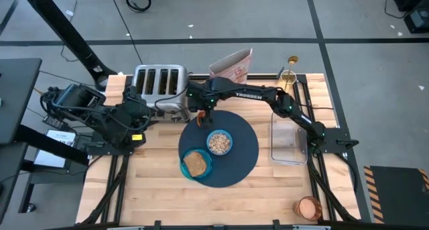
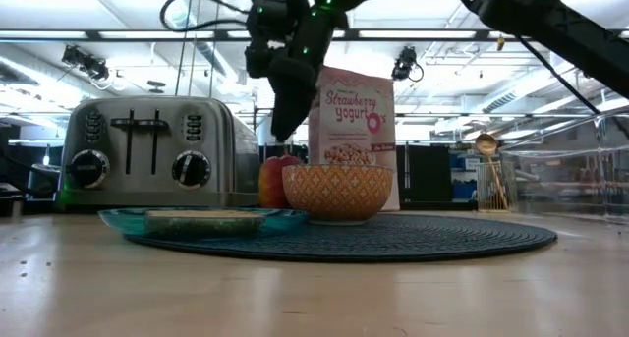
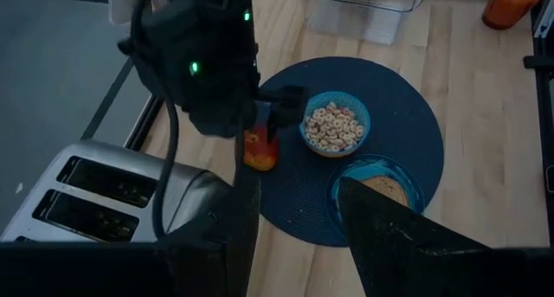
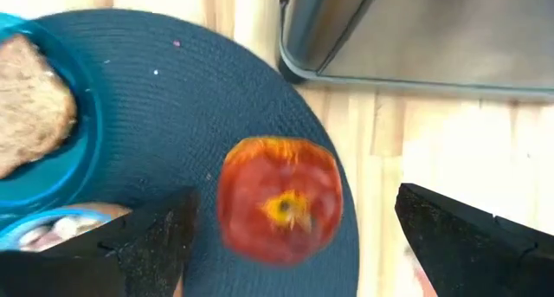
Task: Arrange a breakfast setting
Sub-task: Put the orange cup on the blue table table mat to the right of the red apple
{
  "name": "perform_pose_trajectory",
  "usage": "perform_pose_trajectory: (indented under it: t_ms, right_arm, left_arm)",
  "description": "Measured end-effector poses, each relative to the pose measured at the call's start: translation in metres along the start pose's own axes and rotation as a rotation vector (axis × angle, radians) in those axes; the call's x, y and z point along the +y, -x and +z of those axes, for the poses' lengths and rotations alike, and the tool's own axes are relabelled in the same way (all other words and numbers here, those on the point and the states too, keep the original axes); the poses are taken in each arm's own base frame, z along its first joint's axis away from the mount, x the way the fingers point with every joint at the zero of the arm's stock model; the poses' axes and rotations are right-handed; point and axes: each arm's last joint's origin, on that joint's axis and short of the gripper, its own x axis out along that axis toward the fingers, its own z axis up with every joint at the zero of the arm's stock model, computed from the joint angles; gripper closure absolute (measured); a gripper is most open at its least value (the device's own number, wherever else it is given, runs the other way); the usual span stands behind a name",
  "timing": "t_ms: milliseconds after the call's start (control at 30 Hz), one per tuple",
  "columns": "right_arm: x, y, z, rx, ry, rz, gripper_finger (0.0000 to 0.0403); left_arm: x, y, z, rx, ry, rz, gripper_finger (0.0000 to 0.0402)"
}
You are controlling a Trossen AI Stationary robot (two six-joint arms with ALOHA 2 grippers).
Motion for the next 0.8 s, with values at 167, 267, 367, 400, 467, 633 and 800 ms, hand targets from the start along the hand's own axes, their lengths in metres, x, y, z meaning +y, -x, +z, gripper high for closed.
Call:
perform_pose_trajectory:
  t_ms: [167, 267, 367, 400, 467, 633, 800]
  right_arm:
    - [0.009, 0.03, -0.002, -0.008, -0.034, 0.002, 0.0011]
    - [0.02, 0.053, -0.003, -0.019, -0.046, 0.007, 0.0011]
    - [0.035, 0.075, -0.006, -0.027, -0.054, 0.002, 0.0012]
    - [0.041, 0.082, -0.007, -0.024, -0.057, 0.003, 0.0013]
    - [0.054, 0.094, -0.009, -0.021, -0.065, 0.005, 0.0017]
    - [0.093, 0.119, -0.016, 0.005, -0.1, 0.018, 0.0029]
    - [0.141, 0.136, -0.025, 0.035, -0.152, 0.029, 0.0035]
  left_arm:
    - [0.0, 0.0, 0.0, 0.0, -0.002, -0.001, 0.0235]
    - [0.0, 0.0, 0.0, 0.0, -0.002, -0.001, 0.0235]
    - [0.0, 0.0, 0.0, 0.0, -0.008, -0.001, 0.0235]
    - [0.0, 0.0, 0.0, 0.0, -0.009, -0.001, 0.0235]
    - [0.0, 0.0, 0.0, 0.0, -0.01, -0.001, 0.0235]
    - [0.0, 0.0, 0.0, -0.001, -0.012, -0.001, 0.0235]
    - [0.0, 0.0, 0.0, -0.001, -0.012, -0.001, 0.0235]
